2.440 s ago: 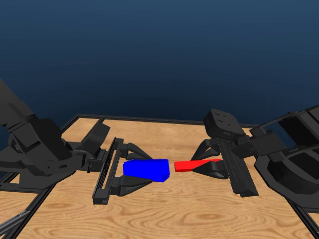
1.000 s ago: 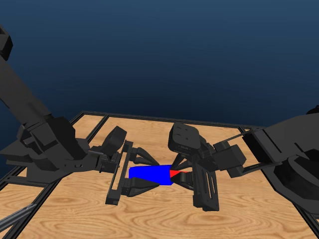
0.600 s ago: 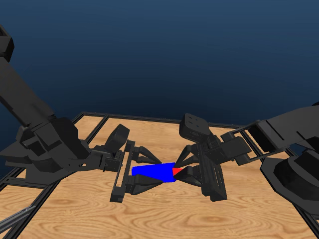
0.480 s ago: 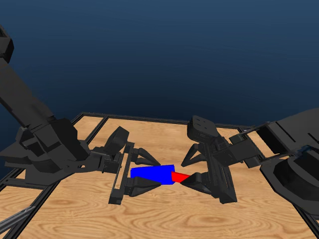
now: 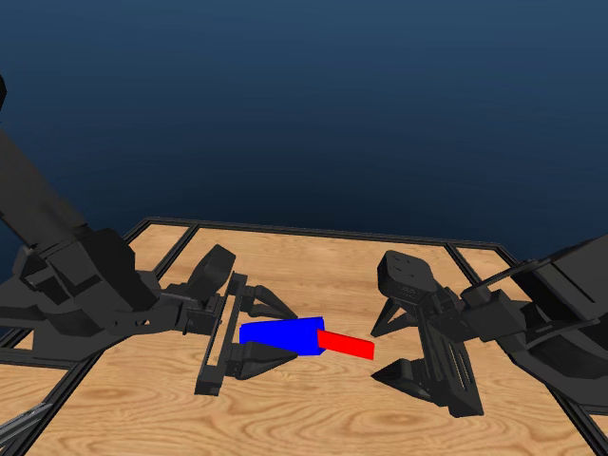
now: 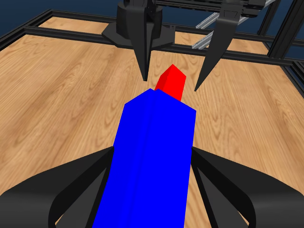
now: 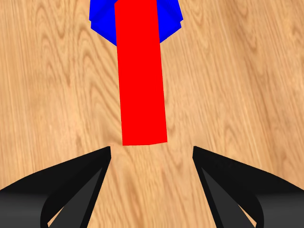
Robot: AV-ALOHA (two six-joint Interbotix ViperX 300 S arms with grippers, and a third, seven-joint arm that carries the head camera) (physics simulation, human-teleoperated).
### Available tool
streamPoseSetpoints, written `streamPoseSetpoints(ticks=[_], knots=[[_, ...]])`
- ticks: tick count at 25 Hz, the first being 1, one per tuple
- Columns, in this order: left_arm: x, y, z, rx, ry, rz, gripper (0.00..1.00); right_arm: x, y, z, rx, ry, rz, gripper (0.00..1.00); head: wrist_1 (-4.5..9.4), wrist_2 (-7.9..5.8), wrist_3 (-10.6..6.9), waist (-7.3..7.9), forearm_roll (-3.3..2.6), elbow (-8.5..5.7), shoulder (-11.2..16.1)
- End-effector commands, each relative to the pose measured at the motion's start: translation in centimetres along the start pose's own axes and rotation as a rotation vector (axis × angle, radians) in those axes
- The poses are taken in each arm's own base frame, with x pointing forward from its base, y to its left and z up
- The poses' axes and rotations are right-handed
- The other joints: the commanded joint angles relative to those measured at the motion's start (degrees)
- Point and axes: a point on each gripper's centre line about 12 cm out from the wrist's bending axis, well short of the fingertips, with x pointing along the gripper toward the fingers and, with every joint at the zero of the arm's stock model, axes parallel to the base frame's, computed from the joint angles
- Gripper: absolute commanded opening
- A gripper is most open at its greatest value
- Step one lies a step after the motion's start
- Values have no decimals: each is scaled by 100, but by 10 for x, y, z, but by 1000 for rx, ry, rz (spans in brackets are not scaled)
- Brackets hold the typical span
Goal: Insert peg into socket
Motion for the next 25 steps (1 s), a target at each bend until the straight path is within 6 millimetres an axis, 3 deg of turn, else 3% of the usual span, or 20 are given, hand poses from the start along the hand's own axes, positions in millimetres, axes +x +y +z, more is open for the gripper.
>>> streamPoseSetpoints(ticks=[1,2,8,9,10,13,14,16,18,19,20,22,23,25], knots=[[-1,0,13,-21,-84,15,0,-12,-4,-4,65,-23,19,100,-51,-10,-40,-96,-24,-106,-31],[2,1,20,-16,-60,0,0,-14,-3,-6,63,-26,14,0,-55,-12,-42,-117,-30,-105,-31],[4,-3,24,-9,-69,-12,0,-12,2,-2,41,-43,10,0,-63,12,-9,-186,-43,-109,-28],[5,4,23,-21,-65,15,0,-11,2,1,41,-53,16,0,-66,23,-5,-196,-43,-110,-26],[4,-2,17,-4,-45,-10,0,-10,2,3,36,-53,16,0,-67,30,-3,-207,-45,-112,-25],[4,-1,18,-19,-68,3,0,-8,5,14,26,-80,26,0,-64,44,-9,-225,-47,-114,-23],[5,-2,27,-19,-78,-6,0,-12,8,21,23,-102,40,0,-61,47,-5,-226,-46,-114,-22],[4,2,14,-22,-50,8,0,-10,10,30,11,-118,43,0,-54,53,-12,-218,-43,-113,-23],[4,-6,18,-3,-56,-22,0,-5,6,35,16,-121,36,0,-57,50,-22,-214,-43,-112,-25],[7,4,22,-21,-59,5,0,-6,9,38,3,-130,44,0,-59,48,-25,-206,-41,-112,-25],[5,-3,17,-2,-47,-15,0,-8,11,45,1,-152,63,0,-57,47,-24,-195,-38,-112,-26],[7,-4,26,-19,-54,-18,0,-8,9,53,4,-168,61,0,-57,44,-28,-181,-35,-113,-23],[5,-2,13,-1,-38,-10,0,-6,10,55,-9,-174,74,0,-59,46,-35,-173,-33,-112,-21],[2,2,16,-4,-60,-1,0,-1,10,60,-12,-179,74,0,-61,46,-54,-158,-30,-114,-16]])
